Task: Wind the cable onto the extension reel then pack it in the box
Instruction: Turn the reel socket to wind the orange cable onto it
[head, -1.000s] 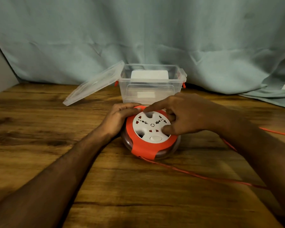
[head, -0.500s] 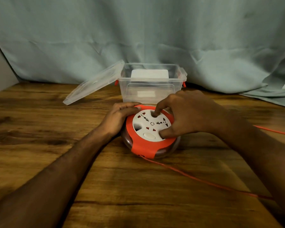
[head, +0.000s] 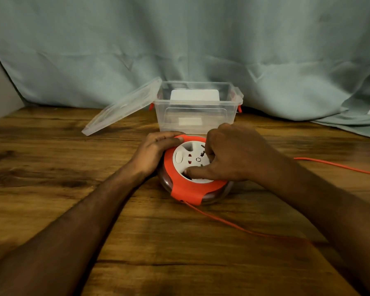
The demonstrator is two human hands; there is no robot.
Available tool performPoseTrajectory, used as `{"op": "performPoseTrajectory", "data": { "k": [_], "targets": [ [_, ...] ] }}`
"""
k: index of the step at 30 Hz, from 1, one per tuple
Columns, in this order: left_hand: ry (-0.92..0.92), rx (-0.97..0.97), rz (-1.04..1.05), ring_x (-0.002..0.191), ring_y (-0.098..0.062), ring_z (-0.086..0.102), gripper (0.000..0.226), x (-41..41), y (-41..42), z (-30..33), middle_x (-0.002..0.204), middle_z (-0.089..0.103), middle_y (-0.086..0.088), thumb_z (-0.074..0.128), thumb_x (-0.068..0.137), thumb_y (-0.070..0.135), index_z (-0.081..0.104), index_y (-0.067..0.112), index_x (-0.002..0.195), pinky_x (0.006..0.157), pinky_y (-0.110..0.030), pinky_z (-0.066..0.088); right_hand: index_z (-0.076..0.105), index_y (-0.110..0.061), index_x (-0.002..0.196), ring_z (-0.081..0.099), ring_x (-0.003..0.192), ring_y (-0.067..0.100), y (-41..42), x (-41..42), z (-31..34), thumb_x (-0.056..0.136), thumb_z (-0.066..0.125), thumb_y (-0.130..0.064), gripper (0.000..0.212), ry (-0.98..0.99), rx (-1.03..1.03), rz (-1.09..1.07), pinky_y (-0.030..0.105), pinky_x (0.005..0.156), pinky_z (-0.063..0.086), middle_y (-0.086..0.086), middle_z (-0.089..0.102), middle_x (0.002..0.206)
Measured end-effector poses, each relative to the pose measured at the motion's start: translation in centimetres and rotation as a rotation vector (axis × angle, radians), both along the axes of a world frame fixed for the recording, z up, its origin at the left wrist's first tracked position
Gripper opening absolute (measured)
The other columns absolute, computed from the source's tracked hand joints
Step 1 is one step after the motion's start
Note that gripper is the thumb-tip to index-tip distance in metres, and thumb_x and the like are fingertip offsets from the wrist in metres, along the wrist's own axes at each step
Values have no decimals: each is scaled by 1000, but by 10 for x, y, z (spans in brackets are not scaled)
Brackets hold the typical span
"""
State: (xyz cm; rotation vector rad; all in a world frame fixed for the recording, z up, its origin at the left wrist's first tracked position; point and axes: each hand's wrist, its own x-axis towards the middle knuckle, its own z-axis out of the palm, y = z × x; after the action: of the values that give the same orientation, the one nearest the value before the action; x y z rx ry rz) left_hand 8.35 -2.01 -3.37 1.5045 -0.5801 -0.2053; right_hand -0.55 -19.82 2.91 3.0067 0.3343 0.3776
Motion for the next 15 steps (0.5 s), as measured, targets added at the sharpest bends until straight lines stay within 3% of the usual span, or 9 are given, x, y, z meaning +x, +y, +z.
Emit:
{"op": "performPoseTrajectory", "data": {
  "k": [3,10,13,15],
  "targets": [
    [11,-4,-11,100,-31,74,26,0,0,0,110,76,-20,51,99,2,72,1,113,88,-37,60,53,-28,84,39,59,7,5,-2,-3,77,45,-86,59,15,1,-21,24,52,22,-12,36,67],
    [25,-4,-23,96,-29,75,26,-1,0,1,109,76,-20,50,100,4,72,2,113,84,-34,61,37,-28,66,33,55,5,14,-5,-6,82,42,-82,57,-17,65,-48,27,51,23,-9,35,63],
    [27,-14,-16,97,-29,74,25,-1,0,1,110,75,-21,51,99,3,73,2,112,86,-35,61,33,-28,65,41,59,10,13,-4,-5,81,43,-82,57,-33,63,-32,29,56,27,-8,38,66],
    [32,-13,-3,98,-31,74,25,-1,1,1,110,75,-22,52,99,4,73,3,111,87,-38,60,43,-29,68,52,69,13,6,0,-3,81,51,-77,50,-79,79,-11,29,59,30,-8,49,71]
  ]
}}
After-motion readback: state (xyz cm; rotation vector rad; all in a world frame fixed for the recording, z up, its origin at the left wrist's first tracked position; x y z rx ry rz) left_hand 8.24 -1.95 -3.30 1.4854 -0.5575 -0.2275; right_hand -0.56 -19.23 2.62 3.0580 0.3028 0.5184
